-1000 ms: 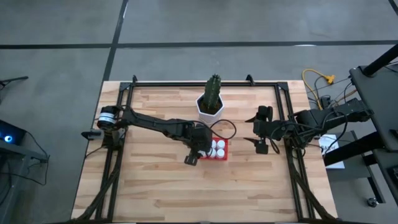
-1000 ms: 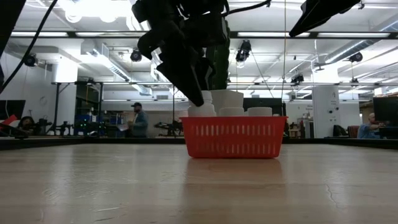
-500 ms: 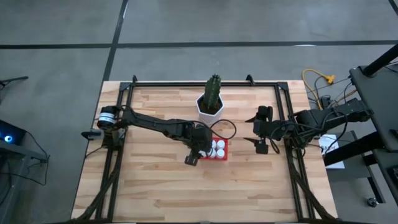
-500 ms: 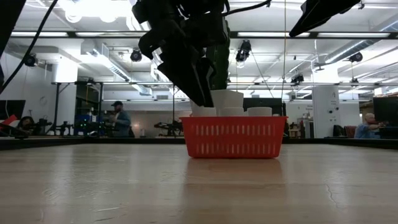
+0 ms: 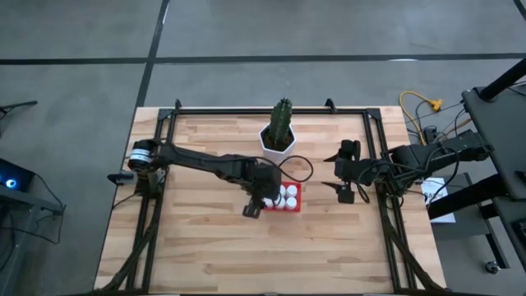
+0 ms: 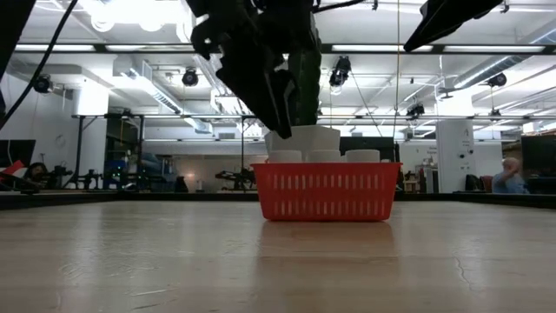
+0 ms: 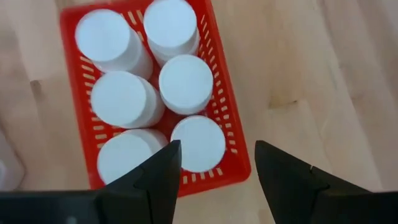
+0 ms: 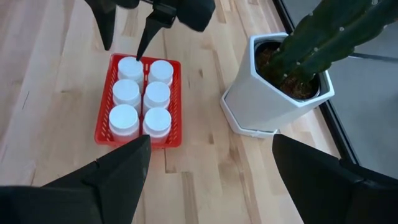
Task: Pick and place pill bottles into a basket
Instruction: Return to Home Position
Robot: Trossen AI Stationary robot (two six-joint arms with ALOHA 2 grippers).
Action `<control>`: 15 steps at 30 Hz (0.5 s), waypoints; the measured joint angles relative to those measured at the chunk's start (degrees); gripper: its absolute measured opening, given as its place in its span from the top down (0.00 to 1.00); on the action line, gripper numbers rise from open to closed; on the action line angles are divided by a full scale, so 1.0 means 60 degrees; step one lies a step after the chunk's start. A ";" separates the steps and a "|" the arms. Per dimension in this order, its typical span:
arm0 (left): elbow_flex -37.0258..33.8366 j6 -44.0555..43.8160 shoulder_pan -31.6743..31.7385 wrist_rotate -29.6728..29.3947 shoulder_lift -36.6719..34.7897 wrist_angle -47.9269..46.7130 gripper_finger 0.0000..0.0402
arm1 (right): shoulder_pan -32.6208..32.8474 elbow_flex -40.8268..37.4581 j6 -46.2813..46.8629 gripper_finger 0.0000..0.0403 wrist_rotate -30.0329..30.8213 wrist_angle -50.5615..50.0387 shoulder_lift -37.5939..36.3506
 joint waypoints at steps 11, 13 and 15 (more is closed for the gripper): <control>-0.0579 0.0040 -0.0025 0.0068 -0.1875 0.0612 0.54 | 0.0001 -0.0022 0.0237 0.19 -0.0011 0.0519 0.0014; -0.0840 0.0040 -0.0025 0.0063 -0.2316 0.0687 0.54 | 0.0001 -0.0022 0.0473 0.19 -0.0007 0.0590 0.0015; -0.1198 0.0026 -0.0025 -0.0105 -0.2827 0.0856 0.54 | 0.0001 -0.0030 0.0695 0.19 -0.0007 0.0614 0.0021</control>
